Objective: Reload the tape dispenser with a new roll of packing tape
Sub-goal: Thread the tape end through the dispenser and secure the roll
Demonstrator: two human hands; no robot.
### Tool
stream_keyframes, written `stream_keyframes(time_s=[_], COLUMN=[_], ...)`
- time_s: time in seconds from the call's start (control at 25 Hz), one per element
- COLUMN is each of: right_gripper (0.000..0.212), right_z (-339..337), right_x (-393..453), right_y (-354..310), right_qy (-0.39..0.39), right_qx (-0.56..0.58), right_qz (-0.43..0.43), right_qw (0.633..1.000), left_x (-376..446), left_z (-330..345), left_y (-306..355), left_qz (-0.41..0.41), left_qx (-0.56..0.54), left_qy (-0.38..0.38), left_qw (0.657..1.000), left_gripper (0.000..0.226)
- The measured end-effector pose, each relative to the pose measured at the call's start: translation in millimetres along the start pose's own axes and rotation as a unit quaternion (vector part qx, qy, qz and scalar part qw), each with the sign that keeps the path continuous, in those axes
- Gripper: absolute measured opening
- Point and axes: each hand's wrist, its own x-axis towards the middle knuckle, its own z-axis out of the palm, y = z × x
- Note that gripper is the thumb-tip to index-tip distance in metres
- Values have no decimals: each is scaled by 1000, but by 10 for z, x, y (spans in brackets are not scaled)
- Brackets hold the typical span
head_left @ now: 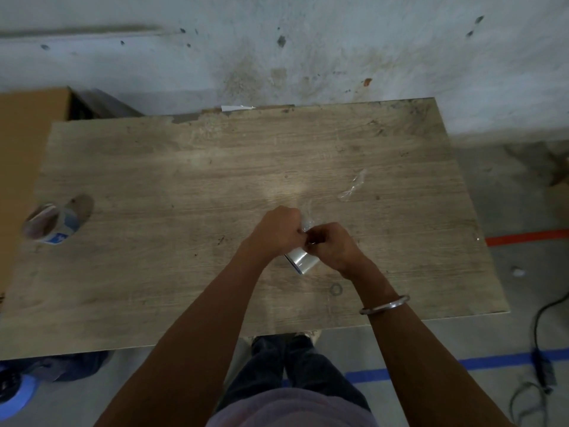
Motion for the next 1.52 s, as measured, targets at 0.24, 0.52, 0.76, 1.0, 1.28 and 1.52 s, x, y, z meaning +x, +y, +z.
stream_keyframes(time_s=[0.24, 0.52, 0.76, 1.0, 1.28, 1.52], right_gripper=[20, 17, 15, 17, 16, 17], right_z=[-12, -52, -79, -48, -65, -29], right_x=[-35, 6, 102, 108, 127, 149], right_y=[-49, -42, -21, -24, 34, 20], right_qy=[-7, -25, -22, 3, 11, 13], right_qx=[45, 24, -54, -62, -55, -47], right_qz=[28, 0, -26, -53, -54, -45], right_qw=[999, 999, 998, 997, 997, 998], left_x=[-148, -140, -163, -171, -147, -114], left_z=[178, 181, 328, 443, 448, 446], left_y=[-356, -465, -412, -400, -367, -325], left_qz=[-44, 124, 113, 110, 32, 55], left_qx=[-234, -156, -143, -186, -303, -203], left_qy=[96, 18, 19, 76, 71, 91], left_qw=[966, 980, 983, 973, 950, 973], left_gripper=[15, 12, 16, 19, 22, 18])
